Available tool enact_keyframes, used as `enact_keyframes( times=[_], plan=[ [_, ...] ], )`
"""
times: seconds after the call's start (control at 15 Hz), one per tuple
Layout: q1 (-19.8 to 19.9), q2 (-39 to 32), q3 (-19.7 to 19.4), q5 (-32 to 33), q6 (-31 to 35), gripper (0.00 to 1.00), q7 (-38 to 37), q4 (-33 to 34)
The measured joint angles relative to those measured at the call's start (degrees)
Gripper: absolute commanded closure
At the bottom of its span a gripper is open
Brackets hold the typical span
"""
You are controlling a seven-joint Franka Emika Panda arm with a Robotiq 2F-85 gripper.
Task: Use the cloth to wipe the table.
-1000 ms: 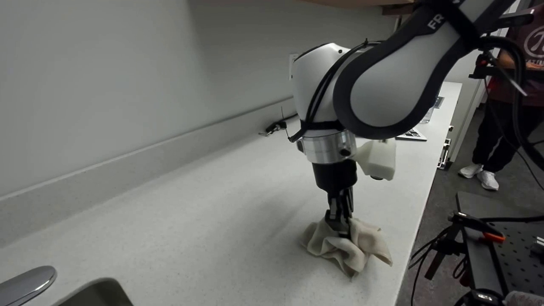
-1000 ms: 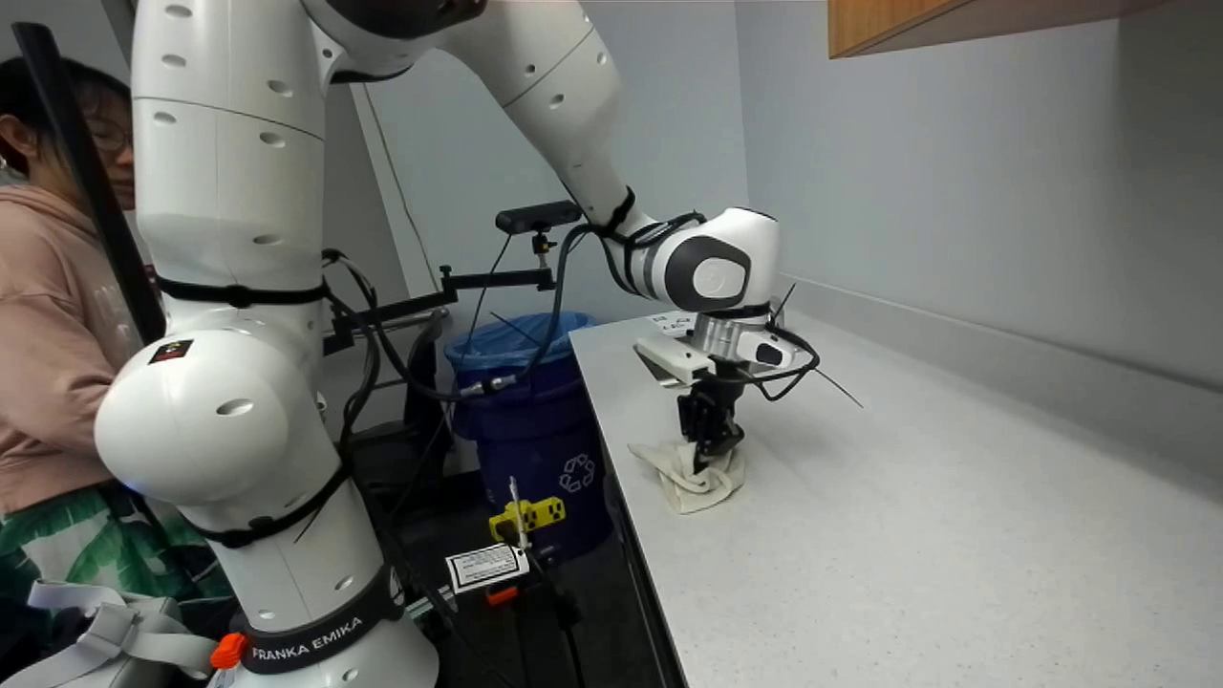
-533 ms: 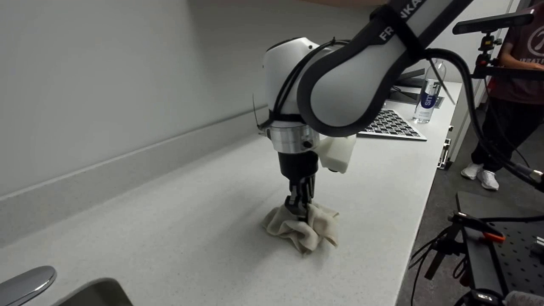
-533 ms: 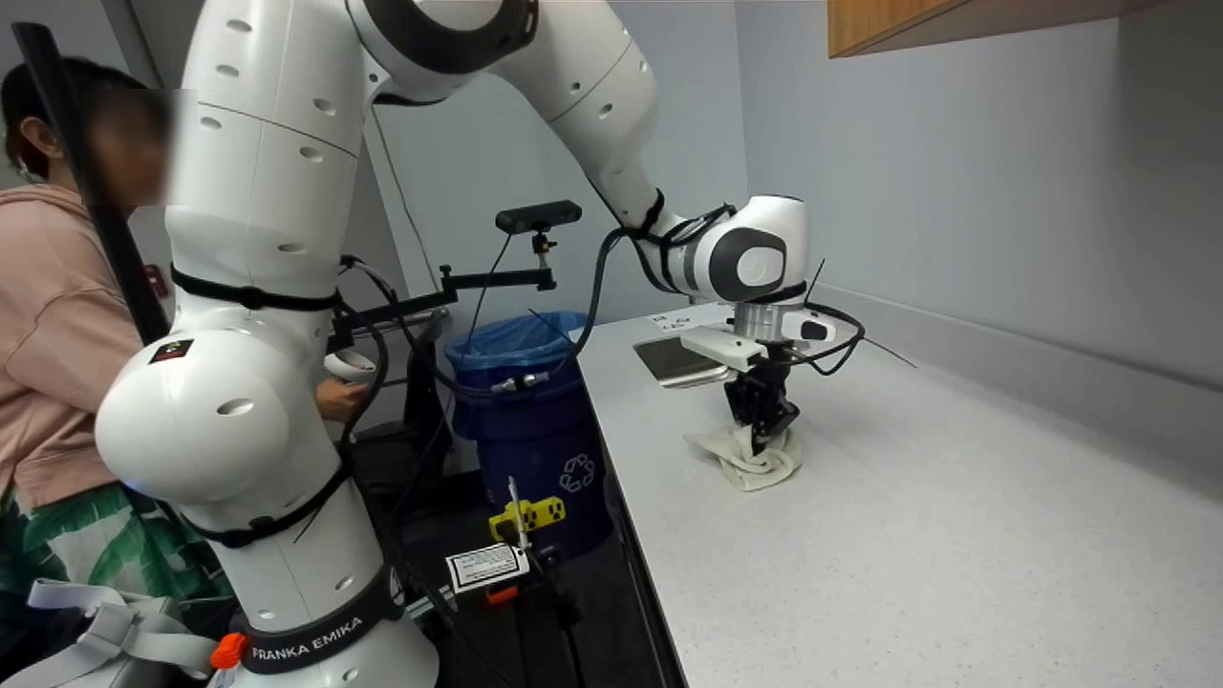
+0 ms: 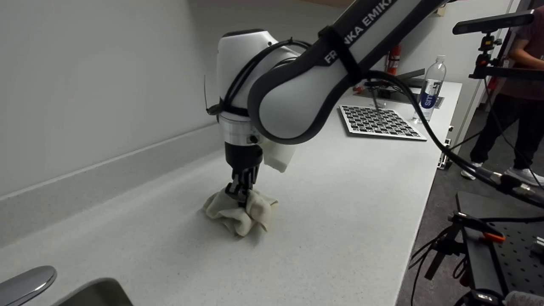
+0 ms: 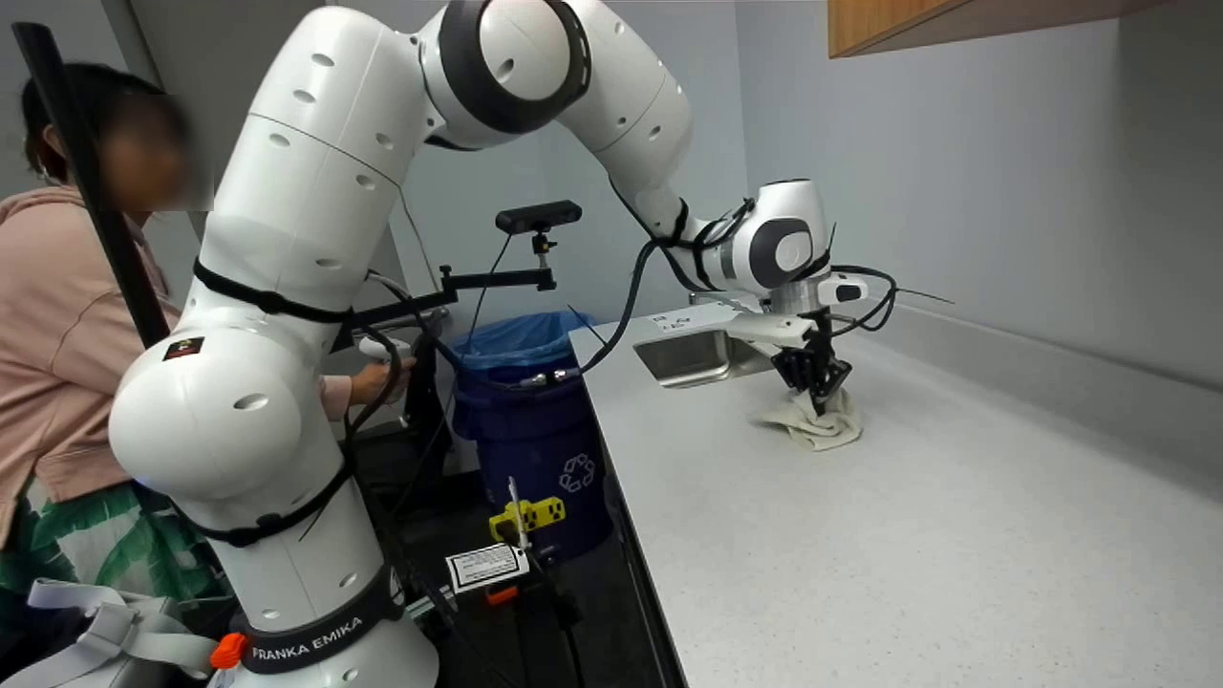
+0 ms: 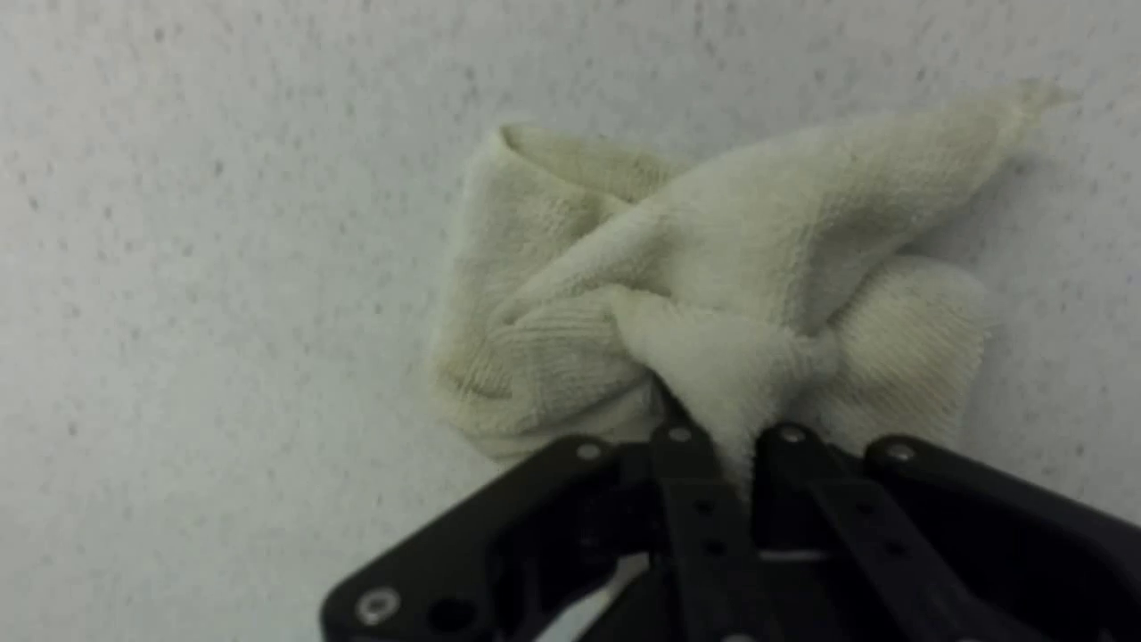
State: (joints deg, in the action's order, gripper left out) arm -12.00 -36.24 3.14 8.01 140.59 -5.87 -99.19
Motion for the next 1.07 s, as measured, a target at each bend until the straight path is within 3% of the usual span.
enact_keyframes(
  times=[0.27,0.53,0.8,1.07],
  plan=[
    [-2.0,-5.1,-2.4,2.5,1.3,0.97,-1.1,8.1],
    [-2.1,-7.5,-3.8,2.8,1.9,0.97,-1.6,9.7],
    [-1.5,-5.7,-3.8,2.4,2.0,0.97,-2.0,6.8],
    [-0.6,0.4,-3.5,1.1,2.0,0.97,-2.2,-3.0]
  ],
)
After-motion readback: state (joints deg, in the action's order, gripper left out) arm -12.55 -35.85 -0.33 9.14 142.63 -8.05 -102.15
